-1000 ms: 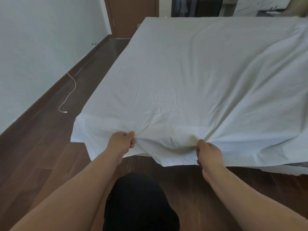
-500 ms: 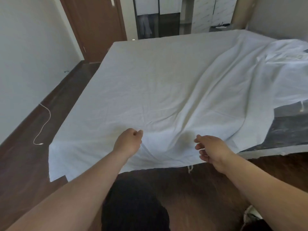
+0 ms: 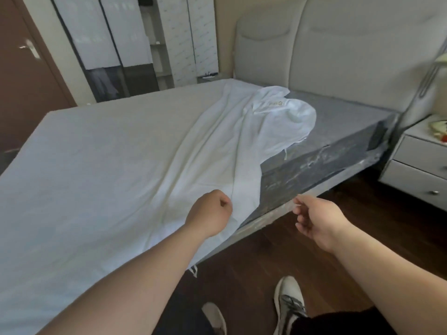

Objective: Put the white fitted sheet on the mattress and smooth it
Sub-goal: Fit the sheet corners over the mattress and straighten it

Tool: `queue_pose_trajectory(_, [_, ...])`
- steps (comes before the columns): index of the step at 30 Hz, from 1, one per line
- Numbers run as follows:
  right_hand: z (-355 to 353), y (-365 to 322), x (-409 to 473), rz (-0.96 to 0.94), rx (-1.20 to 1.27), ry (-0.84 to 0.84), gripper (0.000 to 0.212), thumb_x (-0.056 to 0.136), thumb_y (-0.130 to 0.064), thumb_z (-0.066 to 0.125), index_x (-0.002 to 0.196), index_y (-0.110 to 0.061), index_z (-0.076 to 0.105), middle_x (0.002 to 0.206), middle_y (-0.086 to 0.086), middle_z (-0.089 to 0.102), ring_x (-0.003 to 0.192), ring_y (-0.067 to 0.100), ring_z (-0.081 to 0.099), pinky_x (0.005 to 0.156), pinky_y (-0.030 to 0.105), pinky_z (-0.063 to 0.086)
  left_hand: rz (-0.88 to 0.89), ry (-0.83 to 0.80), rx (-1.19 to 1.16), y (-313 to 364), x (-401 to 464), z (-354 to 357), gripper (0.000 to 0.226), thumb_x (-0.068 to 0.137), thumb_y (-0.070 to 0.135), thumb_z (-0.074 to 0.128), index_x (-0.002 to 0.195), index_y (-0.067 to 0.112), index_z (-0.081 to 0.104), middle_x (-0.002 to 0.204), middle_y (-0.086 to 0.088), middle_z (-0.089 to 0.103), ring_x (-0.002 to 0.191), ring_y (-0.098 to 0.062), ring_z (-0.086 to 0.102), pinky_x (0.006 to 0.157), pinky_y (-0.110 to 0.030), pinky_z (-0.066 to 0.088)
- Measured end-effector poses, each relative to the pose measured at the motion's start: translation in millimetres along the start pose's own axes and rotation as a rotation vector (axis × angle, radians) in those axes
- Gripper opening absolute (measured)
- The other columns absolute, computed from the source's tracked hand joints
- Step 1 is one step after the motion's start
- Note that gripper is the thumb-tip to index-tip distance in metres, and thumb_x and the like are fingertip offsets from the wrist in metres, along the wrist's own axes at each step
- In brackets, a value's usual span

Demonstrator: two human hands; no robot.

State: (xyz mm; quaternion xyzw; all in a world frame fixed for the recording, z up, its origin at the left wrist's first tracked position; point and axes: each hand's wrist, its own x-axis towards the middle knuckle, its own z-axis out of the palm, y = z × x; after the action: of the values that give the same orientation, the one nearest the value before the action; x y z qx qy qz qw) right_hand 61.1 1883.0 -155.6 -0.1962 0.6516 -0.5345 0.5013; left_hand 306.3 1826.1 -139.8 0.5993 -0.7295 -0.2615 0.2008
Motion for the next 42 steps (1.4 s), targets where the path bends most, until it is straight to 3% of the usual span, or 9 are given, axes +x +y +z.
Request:
queue_pose_trajectory(4, [-23.9,4.6,26.2,0.037,0.014,0.047,0.017,0.098,-0.026,0.058,0.104,-0.015,0.07,0.067,-0.003,0.061,0.057,0.012,0.05,0.061,0.028,0.051,0.058,-0.026,0.03,23.0,44.3,35.2,0.024,0.101,0.027,0.05,0.116,0.02,0.067,0.122,0.004,0.066,0.107,-0.02,0.063,0.095,-0.039,0.054])
queue_pose_trajectory(8, [-23.8,4.1,83.4,0.061,0.024,0.042,0.02,0.099,-0.026,0.057,0.105,-0.014,0.072,0.069,-0.002,0.062,0.057,0.011,0.052,0.059,0.029,0.052,0.147,-0.02,0.138,35.8,117.4,74.0,0.043,0.104,0.028,0.048,0.146,0.024,0.049,0.154,0.003,0.038,0.138,-0.022,0.042,0.11,-0.042,0.044])
queue_pose_trajectory(11, [-7.8,3.7,142.2,0.045,0.043,-0.007,0.021,0.102,-0.027,0.055,0.108,-0.014,0.071,0.071,-0.001,0.063,0.056,0.01,0.052,0.062,0.029,0.053,0.162,0.018,0.244,48.3,183.3,103.6,0.048,0.104,0.029,0.046,0.152,0.031,0.042,0.165,0.004,0.021,0.149,-0.024,0.017,0.114,-0.045,0.038])
queue_pose_trajectory(14, [15.5,-2.6,192.3,0.005,0.065,-0.075,0.02,0.103,-0.028,0.055,0.11,-0.017,0.07,0.074,-0.001,0.069,0.057,0.011,0.053,0.063,0.03,0.051,0.138,-0.002,0.42,53.9,232.9,128.4,0.046,0.102,0.039,0.047,0.148,0.04,0.046,0.168,-0.001,0.013,0.151,-0.029,0.01,0.114,-0.045,0.033])
queue_pose_trajectory(18, [43.4,-24.3,240.8,0.027,0.095,-0.184,0.02,0.103,-0.027,0.056,0.114,-0.018,0.069,0.083,0.003,0.075,0.058,0.012,0.055,0.059,0.029,0.049,-0.015,-0.023,0.488,49.9,267.2,144.1,0.04,0.097,0.047,0.049,0.136,0.037,0.054,0.158,-0.002,0.029,0.137,-0.035,0.031,0.1,-0.044,0.039])
queue_pose_trajectory(25, [79.7,-69.5,291.0,0.171,-0.016,-0.241,0.021,0.104,-0.032,0.054,0.111,-0.015,0.063,0.081,0.003,0.078,0.05,0.009,0.053,0.047,0.02,0.036,-0.136,0.062,0.177,39.8,280.6,114.9,0.06,0.095,0.011,0.049,0.15,0.032,0.042,0.142,-0.001,0.054,0.123,-0.026,0.056,0.092,-0.033,0.046])
queue_pose_trajectory(31, [96.4,-74.0,304.5,0.201,-0.196,-0.258,0.027,0.1,-0.032,0.061,0.08,-0.016,0.056,0.057,-0.004,0.053,0.04,0.006,0.04,0.037,0.018,0.023,-0.171,0.051,-0.065,32.7,270.7,101.6,0.039,0.104,0.021,0.051,0.14,0.038,0.053,0.122,0.008,0.057,0.115,-0.018,0.059,0.101,-0.036,0.049])
queue_pose_trajectory(38, [67.9,-77.0,309.7,0.231,-0.128,-0.3,0.025,0.101,-0.021,0.048,0.076,-0.022,0.045,0.051,-0.005,0.043,0.042,0.01,0.038,0.041,0.019,0.023,-0.197,0.109,-0.079,47.7,253.4,118.0,0.031,0.105,0.028,0.048,0.133,0.038,0.058,0.112,0.011,0.059,0.105,-0.015,0.062,0.093,-0.034,0.051])
queue_pose_trajectory(42, [25.8,-78.3,317.4,0.169,-0.199,-0.237,0.016,0.101,-0.02,0.05,0.086,-0.017,0.053,0.056,-0.002,0.048,0.047,0.013,0.043,0.044,0.024,0.029,-0.167,0.057,0.001,59.7,253.0,128.0,0.032,0.108,0.027,0.043,0.136,0.034,0.056,0.111,0.014,0.057,0.108,-0.016,0.061,0.09,-0.029,0.048])
